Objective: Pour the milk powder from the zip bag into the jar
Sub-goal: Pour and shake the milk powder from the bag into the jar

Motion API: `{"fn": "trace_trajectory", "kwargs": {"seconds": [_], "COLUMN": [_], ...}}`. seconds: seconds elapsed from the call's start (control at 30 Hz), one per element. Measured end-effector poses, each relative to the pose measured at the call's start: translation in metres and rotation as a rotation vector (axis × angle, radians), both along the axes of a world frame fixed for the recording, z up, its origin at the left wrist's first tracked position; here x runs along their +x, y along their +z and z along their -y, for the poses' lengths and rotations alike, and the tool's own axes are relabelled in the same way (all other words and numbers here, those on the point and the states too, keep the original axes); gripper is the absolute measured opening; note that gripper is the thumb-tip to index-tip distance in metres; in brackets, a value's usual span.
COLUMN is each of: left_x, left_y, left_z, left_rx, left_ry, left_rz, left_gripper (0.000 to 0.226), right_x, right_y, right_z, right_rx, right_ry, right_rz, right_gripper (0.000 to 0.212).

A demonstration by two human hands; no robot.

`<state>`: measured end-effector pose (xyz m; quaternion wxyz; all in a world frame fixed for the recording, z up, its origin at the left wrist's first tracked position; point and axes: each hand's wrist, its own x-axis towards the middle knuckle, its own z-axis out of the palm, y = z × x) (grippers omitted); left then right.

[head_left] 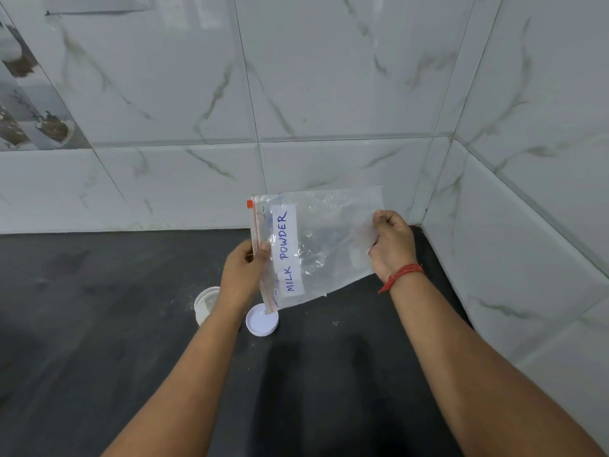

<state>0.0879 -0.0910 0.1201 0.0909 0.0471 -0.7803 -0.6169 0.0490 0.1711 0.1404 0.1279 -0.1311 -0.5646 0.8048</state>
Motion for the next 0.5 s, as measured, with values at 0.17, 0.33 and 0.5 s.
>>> {"fn": "trace_trajectory", "kwargs": {"seconds": [0.17,0.33,0.5], "left_x": [-0.011,-0.02,-0.021], "left_y": [0.022,0.043,0.051], "left_z": [0.001,-0.002,-0.006], "left_rx": [-0.015,-0.082,-0.126], "left_ry": [0.111,0.116,0.135], "left_rz": [-0.161,-0.287,-0.395], "left_gripper": [0.033,0.037,0.03], "right_x": [0.012,0.028,0.035], "right_y": [-0.016,-0.047,-0.056], "right_z": [-0.006,-0.006,0.004], "right_rx": [-0.097,-0.047,-0.128], "right_ry": [0.203,0.403,0.431], "right_rz": [-0.026,0.136,0.228], "right_gripper": [0.028,0.024,0.03]}}
